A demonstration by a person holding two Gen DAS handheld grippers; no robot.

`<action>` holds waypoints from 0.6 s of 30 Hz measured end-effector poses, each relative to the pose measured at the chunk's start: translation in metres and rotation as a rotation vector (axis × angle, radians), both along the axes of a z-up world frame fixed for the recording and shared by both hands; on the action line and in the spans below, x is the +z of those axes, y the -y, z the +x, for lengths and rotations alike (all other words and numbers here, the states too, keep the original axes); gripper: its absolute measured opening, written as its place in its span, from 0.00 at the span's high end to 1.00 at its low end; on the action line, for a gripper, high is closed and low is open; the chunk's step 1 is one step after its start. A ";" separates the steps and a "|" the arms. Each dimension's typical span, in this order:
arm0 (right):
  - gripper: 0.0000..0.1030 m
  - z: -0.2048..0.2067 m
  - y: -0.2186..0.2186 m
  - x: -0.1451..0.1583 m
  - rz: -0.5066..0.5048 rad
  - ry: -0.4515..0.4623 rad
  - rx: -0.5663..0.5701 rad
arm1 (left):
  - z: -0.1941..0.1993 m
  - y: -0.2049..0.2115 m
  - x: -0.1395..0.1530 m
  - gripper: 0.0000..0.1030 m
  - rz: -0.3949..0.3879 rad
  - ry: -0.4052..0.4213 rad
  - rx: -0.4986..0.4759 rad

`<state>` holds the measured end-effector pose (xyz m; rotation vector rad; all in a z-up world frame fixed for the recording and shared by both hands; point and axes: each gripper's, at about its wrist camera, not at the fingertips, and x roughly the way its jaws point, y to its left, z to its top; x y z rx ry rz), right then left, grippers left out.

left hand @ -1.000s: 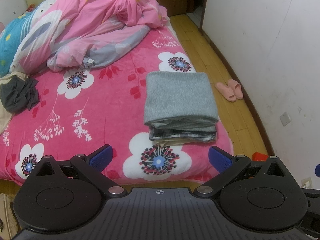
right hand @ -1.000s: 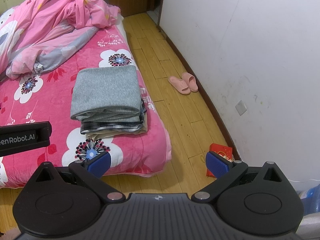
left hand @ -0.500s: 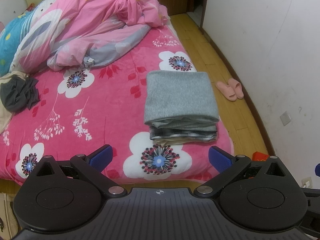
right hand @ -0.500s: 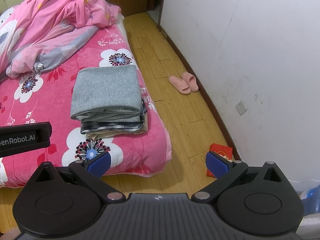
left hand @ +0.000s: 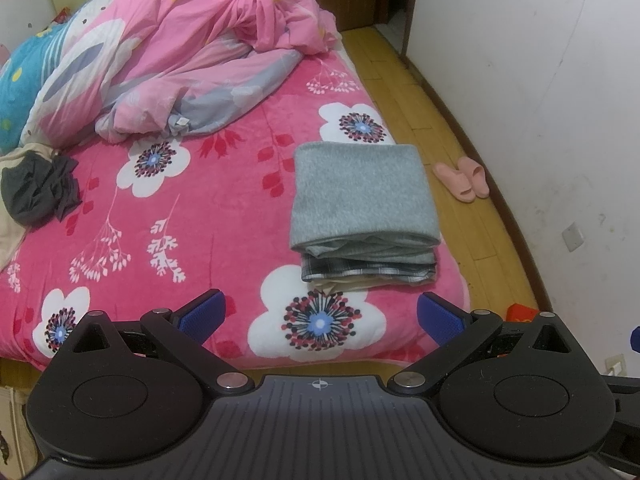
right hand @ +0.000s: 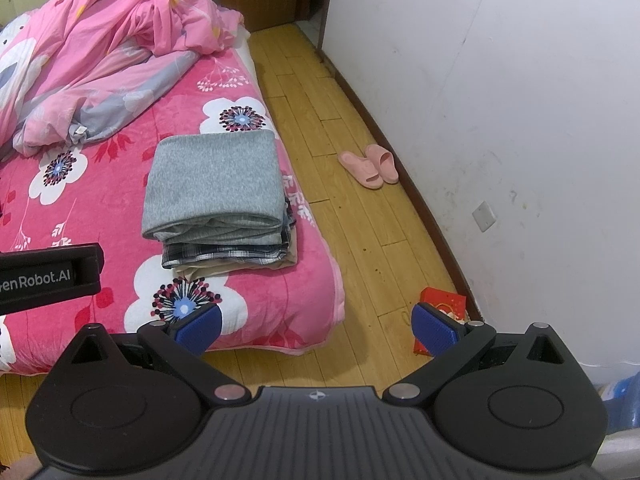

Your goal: Fold clothes

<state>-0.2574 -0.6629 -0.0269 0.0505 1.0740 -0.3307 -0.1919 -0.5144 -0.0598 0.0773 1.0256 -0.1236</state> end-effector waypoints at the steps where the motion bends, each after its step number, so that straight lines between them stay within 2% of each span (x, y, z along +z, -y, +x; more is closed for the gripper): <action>1: 0.00 0.000 0.000 0.000 0.000 0.000 0.000 | 0.000 0.000 0.000 0.00 0.000 0.000 0.000; 18: 0.00 -0.004 -0.002 0.001 0.002 -0.002 -0.001 | -0.002 -0.002 0.000 0.00 -0.001 -0.002 0.003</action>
